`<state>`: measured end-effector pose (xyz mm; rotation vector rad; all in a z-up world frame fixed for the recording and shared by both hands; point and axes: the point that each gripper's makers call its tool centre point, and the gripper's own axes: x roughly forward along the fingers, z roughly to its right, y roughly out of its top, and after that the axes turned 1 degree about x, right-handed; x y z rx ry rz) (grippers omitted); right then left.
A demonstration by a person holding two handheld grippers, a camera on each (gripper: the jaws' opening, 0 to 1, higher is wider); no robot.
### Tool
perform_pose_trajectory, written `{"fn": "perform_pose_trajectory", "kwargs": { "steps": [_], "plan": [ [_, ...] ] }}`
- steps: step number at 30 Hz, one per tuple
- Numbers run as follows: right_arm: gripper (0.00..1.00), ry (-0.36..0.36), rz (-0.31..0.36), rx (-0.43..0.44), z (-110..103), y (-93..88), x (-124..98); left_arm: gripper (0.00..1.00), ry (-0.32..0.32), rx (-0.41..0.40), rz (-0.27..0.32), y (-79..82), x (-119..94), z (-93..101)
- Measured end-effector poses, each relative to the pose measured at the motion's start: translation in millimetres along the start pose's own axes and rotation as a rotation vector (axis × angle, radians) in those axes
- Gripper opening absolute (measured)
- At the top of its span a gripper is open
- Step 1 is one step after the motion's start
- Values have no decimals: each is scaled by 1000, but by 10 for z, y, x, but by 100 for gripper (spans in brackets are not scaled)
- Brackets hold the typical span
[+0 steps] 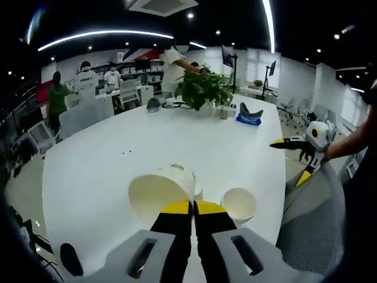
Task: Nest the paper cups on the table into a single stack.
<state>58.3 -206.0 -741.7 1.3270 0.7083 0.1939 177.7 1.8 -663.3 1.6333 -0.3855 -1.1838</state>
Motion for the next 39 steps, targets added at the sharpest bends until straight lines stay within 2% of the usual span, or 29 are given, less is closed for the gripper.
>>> {"fn": "perform_pose_trajectory", "kwargs": {
  "steps": [10,23,33,39],
  "plan": [
    [97,2,-1,7,-5,-1,4,0,-15,54,-20,98,-110,56],
    [97,15,1,7,-26,-2,9,0,-107,236,-90,281,-274,295],
    [97,19,-7,3,-41,-16,12,0,-159,372,-173,230,-260,495],
    [96,18,-10,2,-38,-23,9,0,-210,437,-236,96,-157,672]
  ]
}}
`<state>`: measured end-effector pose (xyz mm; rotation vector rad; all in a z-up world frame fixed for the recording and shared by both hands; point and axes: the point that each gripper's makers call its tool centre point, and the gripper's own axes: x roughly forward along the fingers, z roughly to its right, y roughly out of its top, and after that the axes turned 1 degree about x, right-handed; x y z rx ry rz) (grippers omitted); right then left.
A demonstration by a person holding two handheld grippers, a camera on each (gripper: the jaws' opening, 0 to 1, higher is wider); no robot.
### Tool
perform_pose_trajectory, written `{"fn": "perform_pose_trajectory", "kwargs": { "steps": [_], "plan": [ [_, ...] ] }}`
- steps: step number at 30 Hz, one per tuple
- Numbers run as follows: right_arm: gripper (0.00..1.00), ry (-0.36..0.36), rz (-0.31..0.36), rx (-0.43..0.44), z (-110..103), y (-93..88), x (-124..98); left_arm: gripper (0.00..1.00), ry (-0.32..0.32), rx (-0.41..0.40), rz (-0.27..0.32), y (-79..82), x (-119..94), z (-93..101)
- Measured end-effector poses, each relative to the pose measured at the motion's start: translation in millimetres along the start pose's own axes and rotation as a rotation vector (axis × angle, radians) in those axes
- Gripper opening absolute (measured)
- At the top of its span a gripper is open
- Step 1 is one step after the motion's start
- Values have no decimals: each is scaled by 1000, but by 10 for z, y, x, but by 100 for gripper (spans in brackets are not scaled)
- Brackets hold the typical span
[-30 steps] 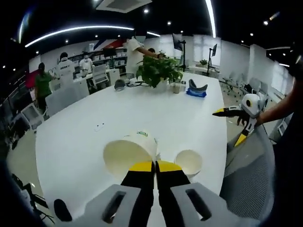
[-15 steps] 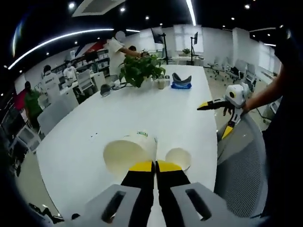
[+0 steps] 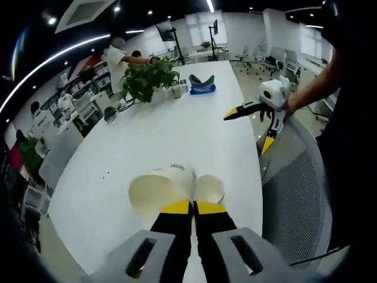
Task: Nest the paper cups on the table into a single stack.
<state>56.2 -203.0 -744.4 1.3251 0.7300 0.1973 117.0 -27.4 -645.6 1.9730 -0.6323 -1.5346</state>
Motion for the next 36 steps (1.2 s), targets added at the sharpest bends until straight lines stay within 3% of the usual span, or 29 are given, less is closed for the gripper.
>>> {"fn": "perform_pose_trajectory", "kwargs": {
  "steps": [18,36],
  "plan": [
    [94,-15,-5,0,30,-10,-8,0,-87,55,-142,-254,448,233],
    [93,-29,-5,7,64,-9,-18,0,-113,45,-151,-252,615,271]
  ]
}}
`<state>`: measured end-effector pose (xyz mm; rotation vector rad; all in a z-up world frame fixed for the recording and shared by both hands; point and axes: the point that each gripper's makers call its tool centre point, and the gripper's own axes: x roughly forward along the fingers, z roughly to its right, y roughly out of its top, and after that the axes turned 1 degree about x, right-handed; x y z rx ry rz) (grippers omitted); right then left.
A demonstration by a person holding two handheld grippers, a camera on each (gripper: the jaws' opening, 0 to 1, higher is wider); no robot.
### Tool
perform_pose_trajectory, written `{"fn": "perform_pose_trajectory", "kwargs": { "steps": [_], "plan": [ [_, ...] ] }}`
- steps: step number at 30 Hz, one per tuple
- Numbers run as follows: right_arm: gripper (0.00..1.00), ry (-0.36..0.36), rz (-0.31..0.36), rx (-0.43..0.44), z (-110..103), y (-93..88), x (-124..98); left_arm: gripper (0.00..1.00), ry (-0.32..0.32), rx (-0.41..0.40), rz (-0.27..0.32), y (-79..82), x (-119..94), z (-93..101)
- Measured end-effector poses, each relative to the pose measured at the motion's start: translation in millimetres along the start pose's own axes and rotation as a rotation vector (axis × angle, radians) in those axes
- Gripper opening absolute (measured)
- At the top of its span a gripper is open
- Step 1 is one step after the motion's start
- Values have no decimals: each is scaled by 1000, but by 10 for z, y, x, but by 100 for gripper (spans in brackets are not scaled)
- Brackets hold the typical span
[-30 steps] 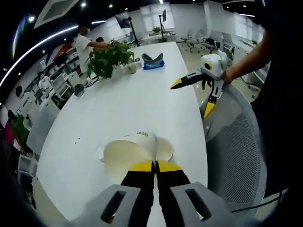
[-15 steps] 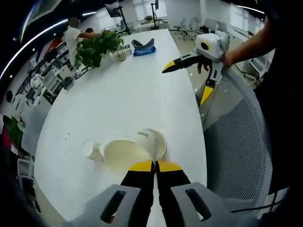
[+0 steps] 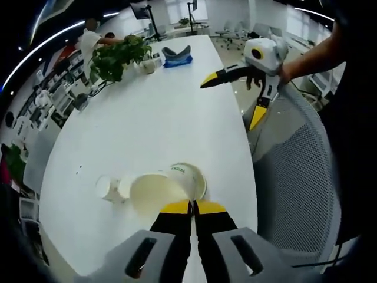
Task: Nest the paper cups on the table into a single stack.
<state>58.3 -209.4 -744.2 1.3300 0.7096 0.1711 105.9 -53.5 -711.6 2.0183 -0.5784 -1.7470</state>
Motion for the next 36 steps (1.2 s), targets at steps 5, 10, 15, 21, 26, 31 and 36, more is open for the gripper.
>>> {"fn": "perform_pose_trajectory", "kwargs": {
  "steps": [5,10,15,21,26,31,36],
  "plan": [
    [93,0,-3,-3,-1,-6,2,0,-13,2,-8,34,35,28],
    [92,-1,-6,-1,4,-14,1,0,-24,7,-22,23,84,33],
    [92,-2,-8,-1,4,-18,-1,1,-34,-2,-12,38,144,33],
    [92,-4,-10,-2,9,-23,0,1,-52,-15,-1,63,223,47],
    [92,-8,-11,-2,16,-27,0,0,-77,-44,18,77,301,54],
    [92,-8,-16,-1,19,-38,3,0,-105,-60,21,67,402,74],
    [92,-9,-16,-2,21,-36,1,0,-137,-60,16,37,468,105]
  ]
}}
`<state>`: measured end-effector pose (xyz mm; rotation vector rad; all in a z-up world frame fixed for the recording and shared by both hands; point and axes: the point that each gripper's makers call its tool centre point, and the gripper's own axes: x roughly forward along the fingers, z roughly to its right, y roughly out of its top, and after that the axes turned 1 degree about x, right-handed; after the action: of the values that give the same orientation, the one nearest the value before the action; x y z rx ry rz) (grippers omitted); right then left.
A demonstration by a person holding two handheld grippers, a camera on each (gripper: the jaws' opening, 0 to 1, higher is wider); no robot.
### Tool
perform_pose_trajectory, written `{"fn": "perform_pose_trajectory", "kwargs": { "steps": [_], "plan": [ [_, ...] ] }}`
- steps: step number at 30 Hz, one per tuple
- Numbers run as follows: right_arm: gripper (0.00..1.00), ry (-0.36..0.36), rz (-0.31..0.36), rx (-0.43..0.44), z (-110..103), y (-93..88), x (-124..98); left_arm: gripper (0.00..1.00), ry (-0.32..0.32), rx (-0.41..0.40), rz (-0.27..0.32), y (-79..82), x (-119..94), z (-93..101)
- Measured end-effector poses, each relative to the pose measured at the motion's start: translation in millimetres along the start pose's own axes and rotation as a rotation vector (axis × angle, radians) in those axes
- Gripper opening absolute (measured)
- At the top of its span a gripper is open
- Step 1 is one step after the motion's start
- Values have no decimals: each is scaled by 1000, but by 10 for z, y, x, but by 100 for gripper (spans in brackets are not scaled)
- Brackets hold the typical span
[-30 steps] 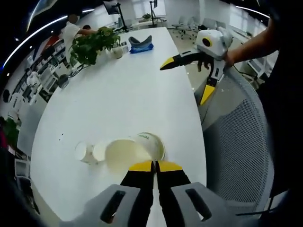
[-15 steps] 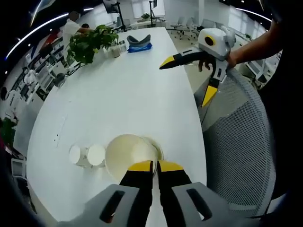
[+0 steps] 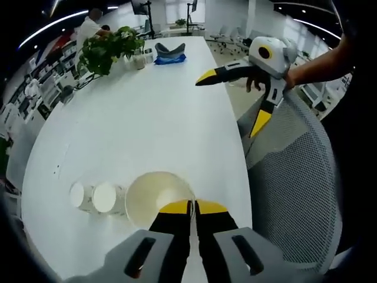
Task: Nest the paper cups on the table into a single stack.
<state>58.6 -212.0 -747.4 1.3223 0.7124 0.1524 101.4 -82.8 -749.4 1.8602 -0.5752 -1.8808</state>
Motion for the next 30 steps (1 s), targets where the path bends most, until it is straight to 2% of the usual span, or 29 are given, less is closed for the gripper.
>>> {"fn": "perform_pose_trajectory", "kwargs": {
  "steps": [24,30],
  "plan": [
    [92,-13,5,-3,22,6,-9,1,-51,19,-44,-120,201,13],
    [93,-6,12,4,9,21,-7,4,-42,25,-20,-71,158,22]
  ]
}}
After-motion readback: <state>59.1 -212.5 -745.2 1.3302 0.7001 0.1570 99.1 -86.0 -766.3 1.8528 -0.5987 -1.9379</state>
